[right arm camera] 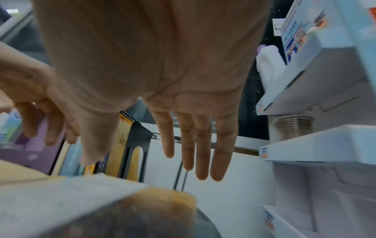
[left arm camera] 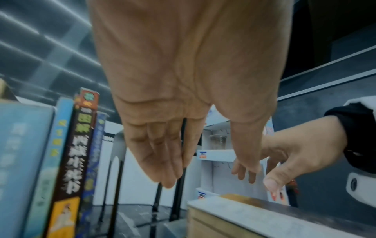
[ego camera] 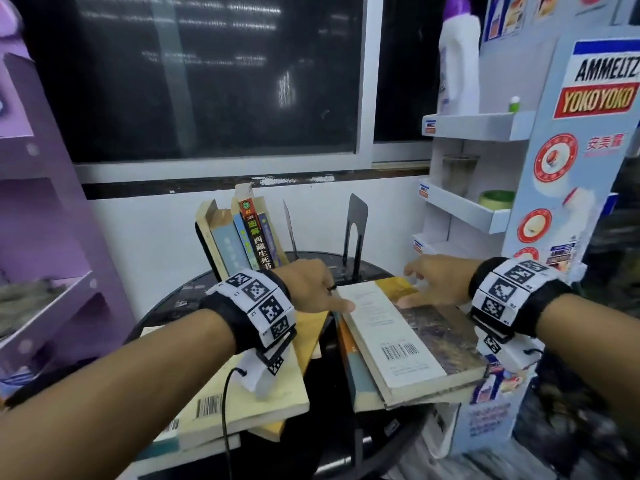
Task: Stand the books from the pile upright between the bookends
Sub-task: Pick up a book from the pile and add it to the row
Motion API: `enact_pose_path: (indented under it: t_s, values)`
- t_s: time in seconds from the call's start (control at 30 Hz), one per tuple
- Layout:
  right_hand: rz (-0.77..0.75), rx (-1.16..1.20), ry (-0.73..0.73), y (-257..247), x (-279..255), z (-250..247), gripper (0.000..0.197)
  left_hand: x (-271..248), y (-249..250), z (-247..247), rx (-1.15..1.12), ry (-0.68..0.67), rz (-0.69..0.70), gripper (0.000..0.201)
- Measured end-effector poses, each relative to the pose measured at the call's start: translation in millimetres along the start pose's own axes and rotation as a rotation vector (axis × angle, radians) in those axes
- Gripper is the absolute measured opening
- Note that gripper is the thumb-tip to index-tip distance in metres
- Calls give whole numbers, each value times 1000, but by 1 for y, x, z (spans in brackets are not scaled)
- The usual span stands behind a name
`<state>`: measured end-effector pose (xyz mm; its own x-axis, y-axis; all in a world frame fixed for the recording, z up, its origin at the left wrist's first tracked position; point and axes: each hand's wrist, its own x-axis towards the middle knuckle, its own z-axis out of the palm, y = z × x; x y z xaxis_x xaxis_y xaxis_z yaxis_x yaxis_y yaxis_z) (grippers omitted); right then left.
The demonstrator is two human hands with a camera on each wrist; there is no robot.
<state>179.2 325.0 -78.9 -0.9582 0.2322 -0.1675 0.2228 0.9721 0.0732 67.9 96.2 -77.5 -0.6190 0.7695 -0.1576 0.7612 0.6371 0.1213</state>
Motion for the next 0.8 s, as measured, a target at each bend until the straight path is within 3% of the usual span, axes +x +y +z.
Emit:
enact_pose_path:
  t_s: [0.17, 0.23, 0.27, 0.37, 0.4, 0.53, 0.63, 0.7, 0.77, 0.8]
  values:
    - [11, 38, -70, 12, -11, 16, 84, 14, 15, 19, 39, -122, -43, 77]
    - [-4, 64, -85, 10, -12, 19, 80, 16, 22, 24, 20, -153, -21, 71]
    - [-15, 73, -81, 9, -13, 19, 78, 15, 25, 25, 24, -165, -9, 75]
    - [-16, 94, -68, 5, -11, 20, 77, 24, 25, 32, 42, -168, 28, 112]
    - [-17, 90, -64, 5, -10, 20, 76, 28, 22, 34, 24, -162, 32, 113]
    - [-11, 110, -49, 3, -9, 19, 74, 20, 28, 30, -85, -187, 38, 66]
    - [10, 163, -28, 6, -9, 21, 75, 25, 30, 31, -153, -170, 46, 47]
    - [2, 238, -11, 8, -8, 25, 60, 31, 29, 33, -148, -159, 64, 46]
    - [-3, 313, 27, 12, -12, 28, 28, 39, 30, 31, -137, -161, 102, 47]
    - [-6, 332, 39, 13, -14, 30, 21, 41, 31, 28, -138, -176, 117, 44]
